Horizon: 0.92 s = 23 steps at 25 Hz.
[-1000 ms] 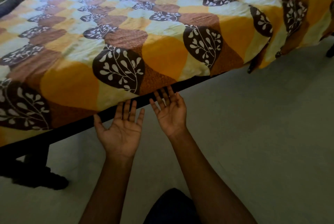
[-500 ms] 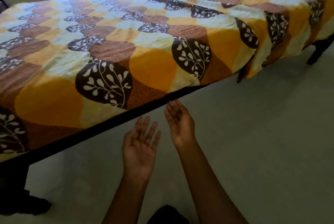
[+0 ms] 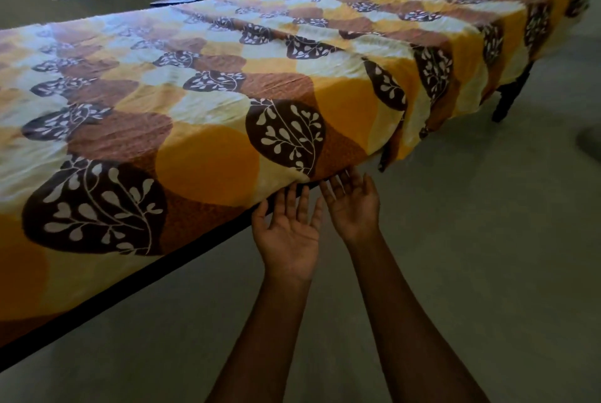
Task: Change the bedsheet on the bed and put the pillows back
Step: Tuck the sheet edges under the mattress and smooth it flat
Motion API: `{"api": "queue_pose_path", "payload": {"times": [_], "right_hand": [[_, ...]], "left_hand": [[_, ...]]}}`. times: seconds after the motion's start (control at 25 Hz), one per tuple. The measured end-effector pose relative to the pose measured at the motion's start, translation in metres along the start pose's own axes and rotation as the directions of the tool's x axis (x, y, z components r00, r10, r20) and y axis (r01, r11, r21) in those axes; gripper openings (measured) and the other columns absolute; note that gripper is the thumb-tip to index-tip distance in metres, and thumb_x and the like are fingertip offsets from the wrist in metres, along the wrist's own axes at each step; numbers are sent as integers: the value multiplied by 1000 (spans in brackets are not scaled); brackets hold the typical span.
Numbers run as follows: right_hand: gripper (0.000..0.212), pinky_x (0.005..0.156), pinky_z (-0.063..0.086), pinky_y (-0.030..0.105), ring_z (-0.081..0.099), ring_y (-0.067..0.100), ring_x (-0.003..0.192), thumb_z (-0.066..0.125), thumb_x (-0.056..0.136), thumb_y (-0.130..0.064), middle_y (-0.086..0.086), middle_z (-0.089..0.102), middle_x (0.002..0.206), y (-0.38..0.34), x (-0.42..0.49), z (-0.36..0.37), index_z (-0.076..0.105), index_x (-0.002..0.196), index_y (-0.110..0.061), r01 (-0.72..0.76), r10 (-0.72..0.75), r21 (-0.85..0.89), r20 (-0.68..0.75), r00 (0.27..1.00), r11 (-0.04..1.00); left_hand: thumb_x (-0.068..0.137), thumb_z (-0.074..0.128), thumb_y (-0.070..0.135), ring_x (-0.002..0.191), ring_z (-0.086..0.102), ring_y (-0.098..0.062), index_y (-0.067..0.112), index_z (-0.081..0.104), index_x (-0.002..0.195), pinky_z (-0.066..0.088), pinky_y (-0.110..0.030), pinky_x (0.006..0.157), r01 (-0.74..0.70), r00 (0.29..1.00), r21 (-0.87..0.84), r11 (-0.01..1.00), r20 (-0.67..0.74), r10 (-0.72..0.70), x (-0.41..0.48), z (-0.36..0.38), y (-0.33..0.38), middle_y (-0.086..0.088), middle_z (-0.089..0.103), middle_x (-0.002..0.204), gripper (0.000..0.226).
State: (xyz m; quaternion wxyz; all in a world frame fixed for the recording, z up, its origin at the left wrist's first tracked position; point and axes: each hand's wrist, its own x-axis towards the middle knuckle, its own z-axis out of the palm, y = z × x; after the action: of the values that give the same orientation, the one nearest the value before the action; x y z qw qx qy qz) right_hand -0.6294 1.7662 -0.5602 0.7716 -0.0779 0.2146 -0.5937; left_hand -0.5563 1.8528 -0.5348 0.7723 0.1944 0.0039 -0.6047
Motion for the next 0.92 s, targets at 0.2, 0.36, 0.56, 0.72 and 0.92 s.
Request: {"api": "queue_pose_path", "payload": {"times": [0.2, 0.36, 0.56, 0.72, 0.92], "right_hand": [[57, 94, 44, 37, 53, 21, 113, 26, 97, -51, 7, 56, 123, -1, 10, 2, 44, 135, -14, -81, 77, 28, 119, 990, 996], [69, 89, 47, 38, 51, 28, 117, 26, 91, -63, 11, 46, 139, -6, 30, 39, 33, 143, -17, -129, 127, 1, 196, 972, 992], [32, 73, 56, 29, 61, 23, 100, 47, 97, -27, 13, 62, 116, -23, 11, 11, 55, 121, -7, -36, 12, -218, -112, 994, 975], [23, 75, 50, 24, 63, 13, 89, 44, 97, -16, 2, 68, 96, -59, -34, -27, 65, 107, -13, -116, -36, -571, -248, 968, 813], [22, 71, 45, 22, 58, 10, 80, 44, 97, -14, 2, 65, 95, -144, -64, -11, 65, 95, -21, -69, -77, -886, -117, 990, 459]], "left_hand": [[42, 86, 30, 122, 51, -25, 11, 50, 128, 40, -48, 97, 15, 977, -25, 1000, 212, -10, 7, -16, 8, -10, 60, 128, 95], [62, 72, 31, 125, 49, -26, 14, 52, 128, 33, -51, 106, 13, 977, -27, 1000, 213, -7, 6, -8, 6, -8, 59, 130, 71], [95, 35, 30, 119, 54, -19, 19, 57, 124, 40, -41, 100, -6, 999, 311, 950, -35, 17, 15, -27, -4, -1, 62, 126, 37], [98, 34, 29, 114, 56, -14, 25, 57, 120, 45, -31, 92, 179, 984, 774, 607, -132, -123, 21, -12, -19, 3, 61, 124, 31], [98, 40, 26, 116, 55, -14, 26, 56, 119, 43, -30, 97, 140, 969, 976, 166, -100, -226, 27, 59, -19, 6, 60, 123, 27]]}}
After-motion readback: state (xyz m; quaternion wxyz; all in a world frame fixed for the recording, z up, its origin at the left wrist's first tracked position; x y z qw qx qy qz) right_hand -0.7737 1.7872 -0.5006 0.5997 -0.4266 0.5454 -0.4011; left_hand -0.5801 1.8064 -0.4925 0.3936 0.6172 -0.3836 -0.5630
